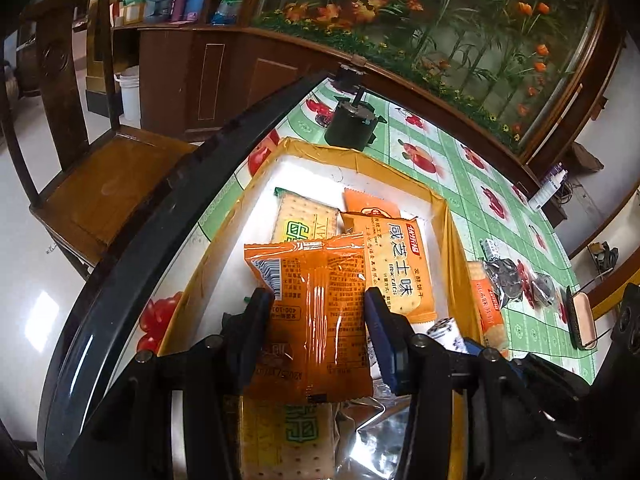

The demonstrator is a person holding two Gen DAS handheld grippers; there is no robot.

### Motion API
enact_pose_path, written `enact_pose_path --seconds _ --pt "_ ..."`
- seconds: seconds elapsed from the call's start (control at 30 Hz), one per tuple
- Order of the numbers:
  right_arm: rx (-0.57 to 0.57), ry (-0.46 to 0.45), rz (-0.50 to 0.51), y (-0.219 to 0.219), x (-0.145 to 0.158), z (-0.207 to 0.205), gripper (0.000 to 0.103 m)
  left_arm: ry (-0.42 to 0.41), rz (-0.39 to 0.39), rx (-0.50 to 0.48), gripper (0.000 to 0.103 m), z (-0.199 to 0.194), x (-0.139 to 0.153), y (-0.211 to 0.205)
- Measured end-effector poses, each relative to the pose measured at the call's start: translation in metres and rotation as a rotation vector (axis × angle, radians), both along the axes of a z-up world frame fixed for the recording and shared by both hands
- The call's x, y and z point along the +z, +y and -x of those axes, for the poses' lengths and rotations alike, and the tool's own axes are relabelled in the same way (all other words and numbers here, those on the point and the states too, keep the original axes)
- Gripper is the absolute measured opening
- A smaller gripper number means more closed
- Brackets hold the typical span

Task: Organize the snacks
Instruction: 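Carry the orange snack bag and milk candy into the white tray and release both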

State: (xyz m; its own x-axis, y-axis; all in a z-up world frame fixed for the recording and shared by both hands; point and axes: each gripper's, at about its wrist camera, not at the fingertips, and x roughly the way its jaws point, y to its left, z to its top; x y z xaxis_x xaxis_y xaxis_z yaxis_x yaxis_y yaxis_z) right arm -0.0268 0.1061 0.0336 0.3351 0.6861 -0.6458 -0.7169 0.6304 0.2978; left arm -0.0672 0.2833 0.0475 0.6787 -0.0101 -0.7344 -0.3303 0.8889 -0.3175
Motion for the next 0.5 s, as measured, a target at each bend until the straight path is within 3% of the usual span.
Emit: enact_pose_path --seconds 0.17,0.27,0.37,0.5 --pt "-0.005 -0.017 0.024 -0.002 -0.004 0.000 0.023 0.000 0.000 0.001 0.051 0.000 0.001 0.001" --pt "0.003 -0.002 0.001 -0.004 -0.004 -0.002 0.034 0.002 0.005 0.001 0.053 0.001 0.001 0.000" --pt "0.000 -0.012 -0.035 -0.010 0.002 -0.001 0.045 -0.001 0.008 -0.006 0.053 0.001 0.004 -0.003" --pt "-0.053 -0.021 -0.137 -0.040 0.018 -0.008 0.045 -0.016 0.003 -0.013 0.056 0.006 0.012 -0.009"
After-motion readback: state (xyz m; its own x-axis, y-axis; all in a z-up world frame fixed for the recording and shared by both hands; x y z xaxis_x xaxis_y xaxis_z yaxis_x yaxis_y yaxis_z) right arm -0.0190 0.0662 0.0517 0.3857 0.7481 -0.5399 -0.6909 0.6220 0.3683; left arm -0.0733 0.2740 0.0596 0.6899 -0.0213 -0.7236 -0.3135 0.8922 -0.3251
